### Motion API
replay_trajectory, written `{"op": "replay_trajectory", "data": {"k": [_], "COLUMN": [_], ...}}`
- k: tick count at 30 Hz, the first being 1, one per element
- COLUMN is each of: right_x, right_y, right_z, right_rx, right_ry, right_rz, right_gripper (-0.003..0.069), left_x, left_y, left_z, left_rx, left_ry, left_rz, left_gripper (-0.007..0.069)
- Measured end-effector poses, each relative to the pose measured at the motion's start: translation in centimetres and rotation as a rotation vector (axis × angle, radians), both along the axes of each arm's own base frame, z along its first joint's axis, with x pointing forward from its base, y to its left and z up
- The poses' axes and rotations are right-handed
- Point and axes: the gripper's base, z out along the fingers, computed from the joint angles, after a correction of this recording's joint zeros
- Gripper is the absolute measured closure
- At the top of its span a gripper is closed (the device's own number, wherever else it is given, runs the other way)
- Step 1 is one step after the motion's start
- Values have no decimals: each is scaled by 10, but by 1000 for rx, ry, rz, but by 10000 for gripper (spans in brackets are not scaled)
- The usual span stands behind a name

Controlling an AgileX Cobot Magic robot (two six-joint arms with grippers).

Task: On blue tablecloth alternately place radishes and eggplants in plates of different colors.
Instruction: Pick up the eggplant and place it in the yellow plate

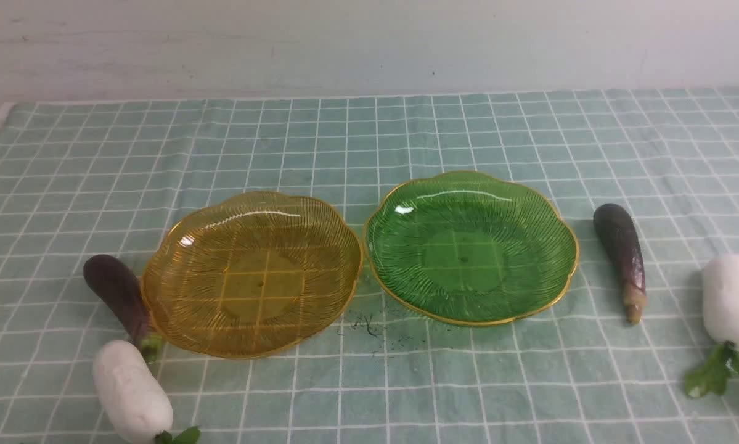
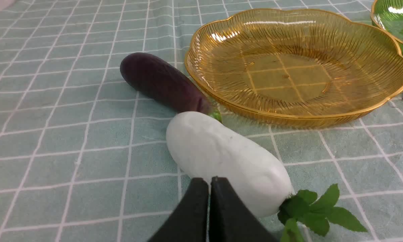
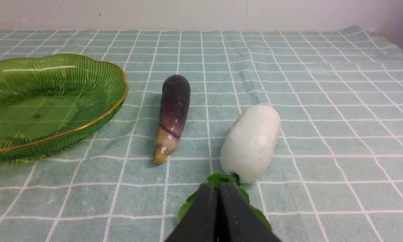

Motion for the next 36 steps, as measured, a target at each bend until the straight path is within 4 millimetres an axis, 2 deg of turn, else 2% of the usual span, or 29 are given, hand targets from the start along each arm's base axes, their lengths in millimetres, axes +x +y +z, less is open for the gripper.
{"op": "replay_trajectory", "data": {"k": [7, 9, 12, 15, 21, 25, 29, 30, 31, 32, 34, 35, 36], "right_x": [0, 0, 0, 0, 0, 0, 0, 0, 0, 0, 0, 0, 0], "right_y": [0, 0, 0, 0, 0, 0, 0, 0, -1, -1, -1, -1, -1], "right_z": [0, 0, 0, 0, 0, 0, 0, 0, 0, 0, 0, 0, 2], "right_rx": [0, 0, 0, 0, 0, 0, -7, -15, -24, -26, -50, -50, -34], "right_ry": [0, 0, 0, 0, 0, 0, 0, 1, 3, 3, 3, 0, -24], "right_rz": [0, 0, 0, 0, 0, 0, -1, -1, -2, -2, -4, -4, -4], "right_gripper": [673, 673, 673, 673, 673, 673, 673, 673, 673, 673, 673, 673, 673], "left_x": [0, 1, 3, 4, 4, 0, -9, -16, -19, -17, -7, -5, 7], "left_y": [0, -2, -4, -3, 6, 16, 14, 10, 8, 6, -3, -5, -12], "left_z": [1, 4, 15, 22, 42, 55, 91, 124, 143, 146, 188, 190, 210], "left_rx": [-6, -104, -368, -517, -721, -779, -763, -684, -651, -638, -525, -510, -467], "left_ry": [-6, -44, -136, -205, -428, -592, -674, -684, -687, -662, -540, -507, -389], "left_rz": [2, 12, 41, 59, 125, 173, 123, 67, 42, 36, -32, -43, -90], "left_gripper": [632, 632, 632, 632, 632, 632, 632, 632, 632, 632, 632, 632, 632]}}
